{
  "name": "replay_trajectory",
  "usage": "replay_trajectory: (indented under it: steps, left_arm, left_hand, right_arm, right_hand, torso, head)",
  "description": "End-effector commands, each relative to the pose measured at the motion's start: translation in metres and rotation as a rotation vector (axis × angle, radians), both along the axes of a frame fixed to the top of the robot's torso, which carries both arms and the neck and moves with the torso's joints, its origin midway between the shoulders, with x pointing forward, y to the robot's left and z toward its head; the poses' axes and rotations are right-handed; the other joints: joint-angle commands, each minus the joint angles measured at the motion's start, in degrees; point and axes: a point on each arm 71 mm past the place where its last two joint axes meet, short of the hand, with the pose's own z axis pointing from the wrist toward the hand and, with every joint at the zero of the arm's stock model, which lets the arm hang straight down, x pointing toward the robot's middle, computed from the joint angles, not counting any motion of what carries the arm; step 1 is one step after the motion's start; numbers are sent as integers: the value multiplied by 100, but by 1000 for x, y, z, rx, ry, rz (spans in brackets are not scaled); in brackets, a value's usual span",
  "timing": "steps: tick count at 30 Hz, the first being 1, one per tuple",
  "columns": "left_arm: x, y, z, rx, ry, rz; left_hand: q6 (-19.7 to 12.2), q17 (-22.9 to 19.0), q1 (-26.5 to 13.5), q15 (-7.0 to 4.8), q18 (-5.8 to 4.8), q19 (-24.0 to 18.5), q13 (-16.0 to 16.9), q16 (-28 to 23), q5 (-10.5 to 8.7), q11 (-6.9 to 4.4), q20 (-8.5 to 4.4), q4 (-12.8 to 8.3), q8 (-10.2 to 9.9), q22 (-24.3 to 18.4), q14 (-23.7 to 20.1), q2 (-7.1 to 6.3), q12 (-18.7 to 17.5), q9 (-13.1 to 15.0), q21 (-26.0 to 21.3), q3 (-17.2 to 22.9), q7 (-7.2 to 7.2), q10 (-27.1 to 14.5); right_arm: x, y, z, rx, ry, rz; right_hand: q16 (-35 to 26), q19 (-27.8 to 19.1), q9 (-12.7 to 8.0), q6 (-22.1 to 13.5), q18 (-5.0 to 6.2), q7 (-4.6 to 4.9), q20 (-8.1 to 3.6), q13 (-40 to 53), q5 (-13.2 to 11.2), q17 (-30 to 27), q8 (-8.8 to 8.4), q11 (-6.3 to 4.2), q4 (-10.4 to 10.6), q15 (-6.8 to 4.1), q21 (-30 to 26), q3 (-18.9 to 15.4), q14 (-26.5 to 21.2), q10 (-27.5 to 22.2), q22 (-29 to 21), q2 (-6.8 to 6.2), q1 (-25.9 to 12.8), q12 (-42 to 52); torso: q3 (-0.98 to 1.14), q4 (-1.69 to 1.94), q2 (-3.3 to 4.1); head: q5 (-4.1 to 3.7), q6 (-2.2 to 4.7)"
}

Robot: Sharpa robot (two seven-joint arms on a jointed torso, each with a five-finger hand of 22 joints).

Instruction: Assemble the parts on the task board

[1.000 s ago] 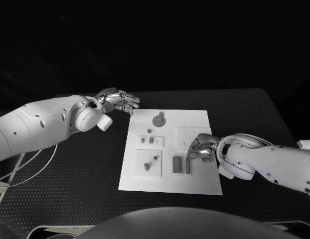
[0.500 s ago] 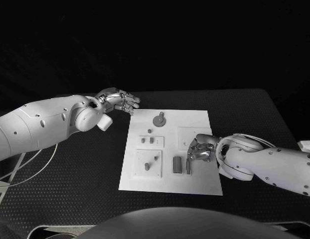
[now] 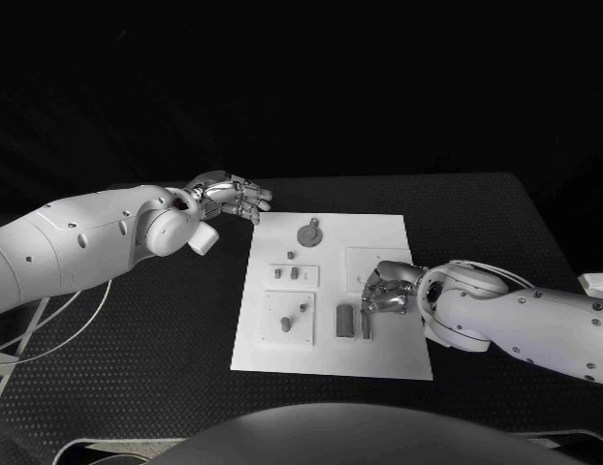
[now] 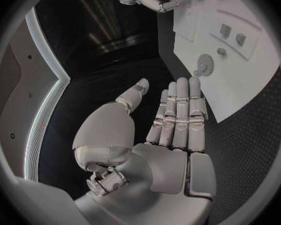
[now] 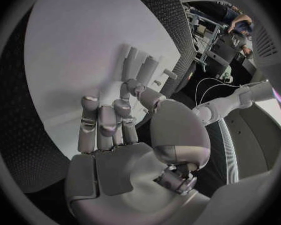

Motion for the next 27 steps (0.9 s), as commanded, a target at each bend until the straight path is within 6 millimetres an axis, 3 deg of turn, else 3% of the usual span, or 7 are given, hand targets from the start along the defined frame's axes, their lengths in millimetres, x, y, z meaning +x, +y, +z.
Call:
replay_trajectory:
  steps: [1,24,26,27]
  left_arm:
    - [0,-2,1,-7,-1,-14]
    - [0,-2,1,-8,-3,-15]
    - [0,-2,1,-9,-5,-15]
    - [0,-2,1,-9,-5,-15]
  left_hand:
    - [-51,7,-16,27,118,-2,-7,-28,-3,0,11,31,27,8,-3,-47,-15,-6,-37,-1,-6,-59]
    - [-54,12,-17,28,118,-3,-8,-33,-3,1,11,34,28,10,-3,-43,-16,-8,-40,-1,-6,-63]
    - [-54,12,-17,28,118,-3,-8,-33,-3,1,11,34,28,10,-3,-43,-17,-8,-40,-1,-6,-63]
    - [-55,12,-17,28,118,-4,-8,-33,-3,1,11,34,28,10,-4,-44,-17,-8,-40,-1,-6,-63]
  right_arm:
    - [-5,-1,-8,-31,16,29]
    - [-4,-1,-10,-54,-84,103]
    - [-1,-1,-9,-60,-130,117]
    - [-1,-1,-8,-72,-153,136]
  right_hand:
    - [-18,24,12,38,156,-8,4,9,38,7,13,-1,-16,-7,22,11,46,42,75,-11,50,-17]
    - [-12,25,14,42,156,-12,6,16,37,37,9,-5,-23,-10,30,4,59,44,80,17,71,-18]
    - [-12,25,14,41,156,-11,7,16,37,31,7,-4,-22,-10,32,-1,56,44,81,8,70,-19]
    - [-18,19,14,31,156,-3,3,17,37,13,-3,4,-18,-16,30,-5,42,44,80,-102,112,-27]
  torso:
    - [3,4,1]
    - [4,-3,0]
    - [1,-3,-1]
    - [2,-4,-1]
  head:
    - [11,1]
    - [-3,1]
    - [-11,1]
    - [-14,1]
